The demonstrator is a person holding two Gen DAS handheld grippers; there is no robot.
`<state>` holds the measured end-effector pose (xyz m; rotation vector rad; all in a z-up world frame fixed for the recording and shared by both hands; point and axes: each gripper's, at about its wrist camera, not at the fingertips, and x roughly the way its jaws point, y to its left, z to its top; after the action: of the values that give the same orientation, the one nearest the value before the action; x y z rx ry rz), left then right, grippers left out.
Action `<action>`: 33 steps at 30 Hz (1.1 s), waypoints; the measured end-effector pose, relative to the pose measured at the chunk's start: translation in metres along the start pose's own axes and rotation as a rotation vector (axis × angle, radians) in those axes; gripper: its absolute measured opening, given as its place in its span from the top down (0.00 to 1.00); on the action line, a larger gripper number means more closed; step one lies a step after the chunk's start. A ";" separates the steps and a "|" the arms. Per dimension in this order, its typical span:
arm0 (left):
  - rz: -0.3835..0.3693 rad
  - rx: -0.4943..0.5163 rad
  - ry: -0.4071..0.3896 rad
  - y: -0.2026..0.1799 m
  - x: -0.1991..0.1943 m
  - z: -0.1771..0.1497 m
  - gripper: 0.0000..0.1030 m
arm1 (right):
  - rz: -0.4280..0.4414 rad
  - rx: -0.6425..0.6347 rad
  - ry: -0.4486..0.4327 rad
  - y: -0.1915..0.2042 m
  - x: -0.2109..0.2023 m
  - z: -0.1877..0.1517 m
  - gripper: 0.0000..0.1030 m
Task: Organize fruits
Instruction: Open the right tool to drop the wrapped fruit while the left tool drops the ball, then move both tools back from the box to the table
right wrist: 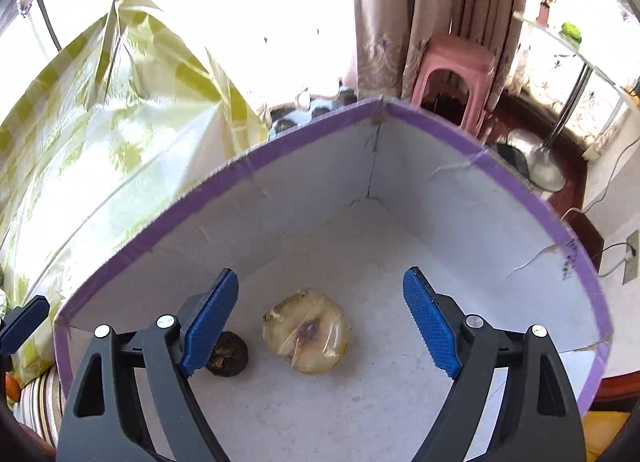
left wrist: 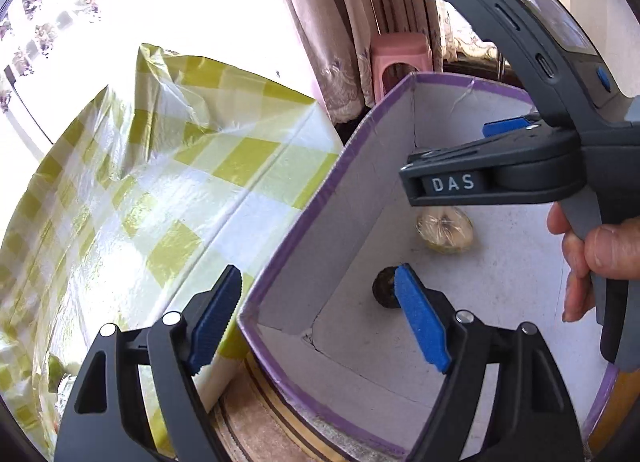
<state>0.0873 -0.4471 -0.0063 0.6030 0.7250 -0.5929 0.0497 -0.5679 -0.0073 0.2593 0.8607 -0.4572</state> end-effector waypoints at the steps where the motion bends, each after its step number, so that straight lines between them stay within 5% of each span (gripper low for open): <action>1: 0.006 -0.017 -0.023 0.008 -0.005 0.002 0.21 | -0.016 -0.002 -0.060 -0.001 -0.014 0.004 0.16; 4: 0.031 -0.065 -0.110 0.019 -0.031 -0.008 0.15 | -0.013 -0.018 -0.165 0.002 -0.048 -0.002 0.14; 9: 0.047 -0.190 -0.189 0.053 -0.086 -0.028 0.12 | 0.061 -0.022 -0.182 0.013 -0.076 0.004 0.14; 17: 0.027 -0.388 -0.206 0.102 -0.135 -0.093 0.10 | 0.288 -0.083 -0.182 0.088 -0.105 -0.016 0.14; 24: 0.090 -0.576 -0.213 0.150 -0.166 -0.149 0.11 | 0.443 -0.123 -0.154 0.147 -0.117 -0.040 0.14; 33: 0.203 -0.772 -0.164 0.202 -0.189 -0.217 0.14 | 0.532 -0.213 -0.104 0.207 -0.115 -0.065 0.14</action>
<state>0.0175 -0.1096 0.0632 -0.0909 0.6642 -0.1394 0.0427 -0.3290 0.0486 0.2537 0.6972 0.1161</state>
